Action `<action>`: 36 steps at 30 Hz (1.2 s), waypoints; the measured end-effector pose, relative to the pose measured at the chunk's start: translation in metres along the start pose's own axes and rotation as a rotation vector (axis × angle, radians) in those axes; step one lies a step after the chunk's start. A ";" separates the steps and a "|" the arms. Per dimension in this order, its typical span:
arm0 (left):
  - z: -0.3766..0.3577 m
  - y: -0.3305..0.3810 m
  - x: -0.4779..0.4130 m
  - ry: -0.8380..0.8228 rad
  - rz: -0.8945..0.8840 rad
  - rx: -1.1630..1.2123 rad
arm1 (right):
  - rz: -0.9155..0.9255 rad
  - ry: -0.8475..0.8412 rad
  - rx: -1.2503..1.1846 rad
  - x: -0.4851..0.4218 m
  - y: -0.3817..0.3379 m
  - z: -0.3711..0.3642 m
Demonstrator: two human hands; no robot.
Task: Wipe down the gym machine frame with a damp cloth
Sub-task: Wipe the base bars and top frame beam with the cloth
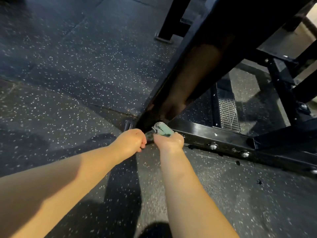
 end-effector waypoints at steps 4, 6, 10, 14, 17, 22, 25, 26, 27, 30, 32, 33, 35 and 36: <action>-0.016 0.017 0.004 0.026 -0.155 -0.107 | 0.133 0.225 -0.371 -0.007 -0.033 0.074; -0.030 0.029 0.009 0.013 -0.284 -0.218 | 0.418 0.330 -0.218 -0.003 -0.067 0.117; -0.058 0.047 0.030 -0.002 -0.503 -0.402 | 0.840 0.334 0.468 -0.025 -0.119 0.137; -0.063 0.057 0.038 0.086 -0.612 -0.451 | 0.944 0.117 1.355 -0.053 -0.102 0.084; -0.062 0.060 0.043 0.196 -0.715 -0.456 | 1.121 -0.081 1.511 -0.038 -0.088 0.024; -0.054 0.076 0.060 0.450 -0.969 -0.438 | 1.202 -0.624 1.740 -0.026 -0.053 -0.035; -0.079 0.081 0.058 0.457 -0.992 -0.595 | 1.183 -0.513 1.689 -0.052 -0.084 0.039; -0.088 0.082 0.056 0.448 -0.979 -0.635 | 1.152 -0.408 1.703 -0.068 -0.099 0.075; -0.095 0.082 0.052 0.442 -0.963 -0.667 | 1.098 -0.318 1.728 -0.085 -0.110 0.111; -0.110 0.086 0.042 0.441 -0.902 -0.768 | 0.821 -0.134 1.798 -0.114 -0.129 0.178; -0.112 0.087 0.033 0.465 -0.829 -0.831 | 0.850 -0.089 1.761 -0.100 -0.123 0.159; -0.111 0.087 0.031 0.489 -0.800 -0.849 | 0.920 -0.124 1.715 -0.086 -0.114 0.135; -0.109 0.087 0.029 0.550 -0.766 -0.847 | 1.037 -0.285 1.650 -0.058 -0.090 0.086; -0.108 0.087 0.028 0.574 -0.756 -0.842 | 1.058 -0.378 1.650 -0.047 -0.079 0.069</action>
Point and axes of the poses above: each hand's wrist, its own x-axis away from the middle knuckle, its own z-axis out of the back of the hand, y = z × x, the point moved 10 cm from there along -x, towards the middle knuckle, and after that the axes turned 13 degrees about z, right-handed, at the moved point
